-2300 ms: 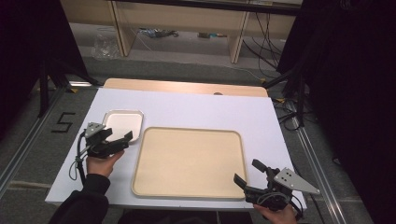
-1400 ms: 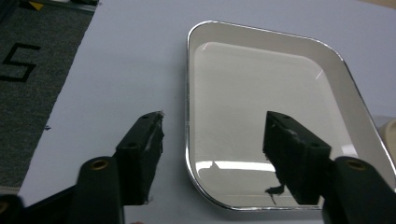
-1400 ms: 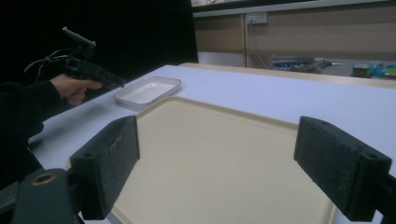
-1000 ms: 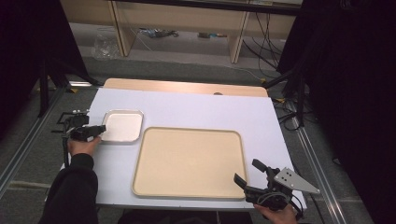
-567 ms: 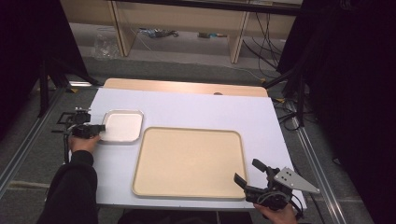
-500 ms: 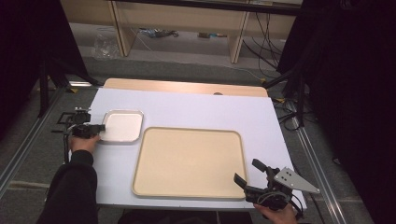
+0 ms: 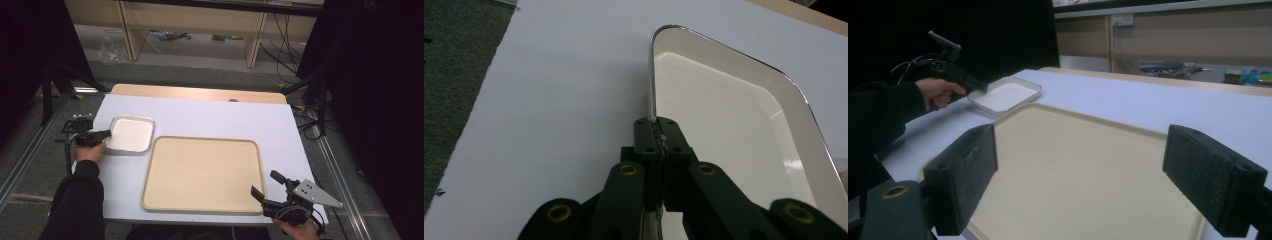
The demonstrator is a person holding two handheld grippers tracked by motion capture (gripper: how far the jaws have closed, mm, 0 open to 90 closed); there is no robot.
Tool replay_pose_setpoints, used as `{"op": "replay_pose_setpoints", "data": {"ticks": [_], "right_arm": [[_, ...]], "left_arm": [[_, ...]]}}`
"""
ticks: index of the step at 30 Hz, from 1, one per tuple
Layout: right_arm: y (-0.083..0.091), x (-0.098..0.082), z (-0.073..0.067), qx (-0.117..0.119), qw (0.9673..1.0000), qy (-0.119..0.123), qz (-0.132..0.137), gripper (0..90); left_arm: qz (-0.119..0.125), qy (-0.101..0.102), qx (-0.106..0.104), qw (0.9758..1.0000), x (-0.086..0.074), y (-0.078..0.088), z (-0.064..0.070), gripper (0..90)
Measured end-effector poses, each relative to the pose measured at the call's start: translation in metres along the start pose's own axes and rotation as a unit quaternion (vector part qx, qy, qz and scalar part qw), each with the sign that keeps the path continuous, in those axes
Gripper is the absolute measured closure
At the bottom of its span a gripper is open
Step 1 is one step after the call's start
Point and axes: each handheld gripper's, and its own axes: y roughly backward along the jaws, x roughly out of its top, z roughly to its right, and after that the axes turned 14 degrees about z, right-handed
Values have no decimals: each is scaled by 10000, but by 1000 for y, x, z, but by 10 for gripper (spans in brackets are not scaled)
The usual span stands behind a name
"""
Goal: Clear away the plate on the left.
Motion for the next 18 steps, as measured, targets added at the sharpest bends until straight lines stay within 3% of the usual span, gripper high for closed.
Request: {"op": "replay_pose_setpoints", "data": {"ticks": [4, 7, 9, 10, 12, 13, 18], "right_arm": [[-1, -1, 0, 38, 9999, -89, 98, 151], [0, 1, 0, 37, 9999, -114, 6, 151], [-1, 0, 0, 33, 9999, -105, 83, 152], [-1, -1, -1, 41, 9997, -218, 38, 152], [0, 0, -1, 39, 9997, -254, 55, 151], [-1, 0, 1, 25, 9999, -59, 115, 151], [1, 1, 0, -25, 9999, -169, 20, 151]], "left_arm": [[115, 25, 24, 9999, 3, 3, -2, 884], [228, 223, -67, 9995, 4, 6, -4, 884], [276, 385, -113, 9988, 5, 7, -6, 884], [301, 455, -129, 9984, 5, 8, -6, 884], [364, 500, -195, 9979, 6, 10, -5, 884], [363, 496, -230, 9978, 7, 11, -4, 884], [357, 578, -345, 9971, 9, 15, 0, 884]]}}
